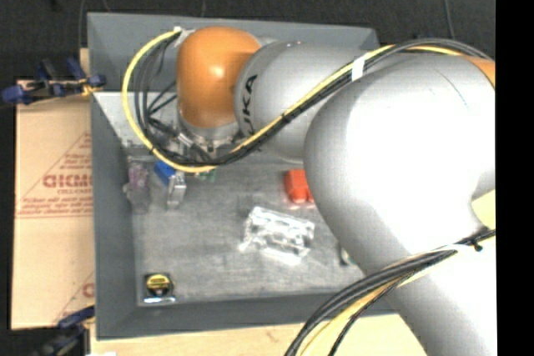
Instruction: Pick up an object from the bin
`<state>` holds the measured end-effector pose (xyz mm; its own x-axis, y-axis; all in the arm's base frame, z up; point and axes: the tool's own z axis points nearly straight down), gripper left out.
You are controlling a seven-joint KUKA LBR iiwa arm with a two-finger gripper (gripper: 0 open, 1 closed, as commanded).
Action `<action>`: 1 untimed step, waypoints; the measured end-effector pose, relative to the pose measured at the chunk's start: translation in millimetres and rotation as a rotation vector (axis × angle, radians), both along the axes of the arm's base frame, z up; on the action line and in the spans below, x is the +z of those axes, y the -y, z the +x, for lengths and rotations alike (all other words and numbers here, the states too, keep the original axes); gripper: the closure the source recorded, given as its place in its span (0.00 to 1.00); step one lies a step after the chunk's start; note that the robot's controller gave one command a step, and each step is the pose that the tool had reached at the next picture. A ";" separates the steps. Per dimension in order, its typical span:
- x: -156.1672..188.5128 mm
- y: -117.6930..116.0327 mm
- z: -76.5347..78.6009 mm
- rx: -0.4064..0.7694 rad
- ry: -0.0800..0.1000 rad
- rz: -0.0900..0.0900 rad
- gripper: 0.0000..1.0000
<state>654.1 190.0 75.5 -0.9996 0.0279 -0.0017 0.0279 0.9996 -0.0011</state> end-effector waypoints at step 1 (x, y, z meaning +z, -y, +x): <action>3.3 -2.3 1.4 -0.001 0.003 0.005 1.00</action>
Offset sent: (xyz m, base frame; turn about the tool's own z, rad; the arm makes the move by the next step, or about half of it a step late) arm 0.0000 0.0000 0.0000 0.0000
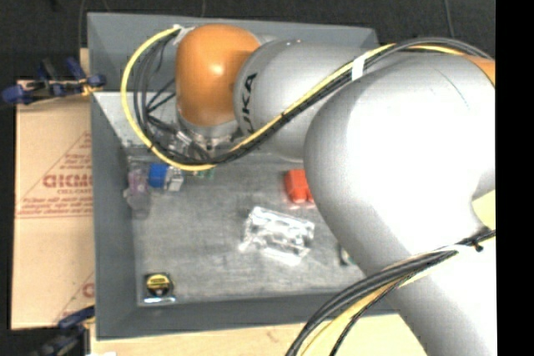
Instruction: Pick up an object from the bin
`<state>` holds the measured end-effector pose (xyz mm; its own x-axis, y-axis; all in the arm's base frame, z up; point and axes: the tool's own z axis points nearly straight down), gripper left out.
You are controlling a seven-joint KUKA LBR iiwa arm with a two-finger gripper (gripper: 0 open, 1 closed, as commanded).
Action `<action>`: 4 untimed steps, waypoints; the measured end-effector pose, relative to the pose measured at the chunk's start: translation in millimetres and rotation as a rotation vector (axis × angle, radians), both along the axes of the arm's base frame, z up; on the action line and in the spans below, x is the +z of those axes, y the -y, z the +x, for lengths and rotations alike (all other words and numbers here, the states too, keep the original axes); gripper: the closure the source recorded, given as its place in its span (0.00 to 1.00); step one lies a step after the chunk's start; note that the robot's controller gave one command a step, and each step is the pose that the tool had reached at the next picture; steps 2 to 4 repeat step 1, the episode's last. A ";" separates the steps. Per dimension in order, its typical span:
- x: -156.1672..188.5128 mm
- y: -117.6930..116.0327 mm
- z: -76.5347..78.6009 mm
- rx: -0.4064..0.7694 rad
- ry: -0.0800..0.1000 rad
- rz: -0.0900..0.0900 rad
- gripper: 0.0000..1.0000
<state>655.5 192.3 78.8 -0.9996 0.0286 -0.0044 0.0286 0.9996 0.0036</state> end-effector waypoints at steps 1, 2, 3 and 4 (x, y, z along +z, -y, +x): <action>223.8 5.2 -15.9 0.030 0.010 -0.003 1.00; 223.8 5.2 -15.9 0.030 0.010 -0.003 1.00; 223.8 5.2 -15.9 0.030 0.010 -0.003 1.00; 223.8 5.2 -15.9 0.030 0.010 -0.003 1.00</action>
Offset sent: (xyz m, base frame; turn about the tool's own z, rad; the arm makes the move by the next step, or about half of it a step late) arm -0.0188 -0.0029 0.2164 -0.0358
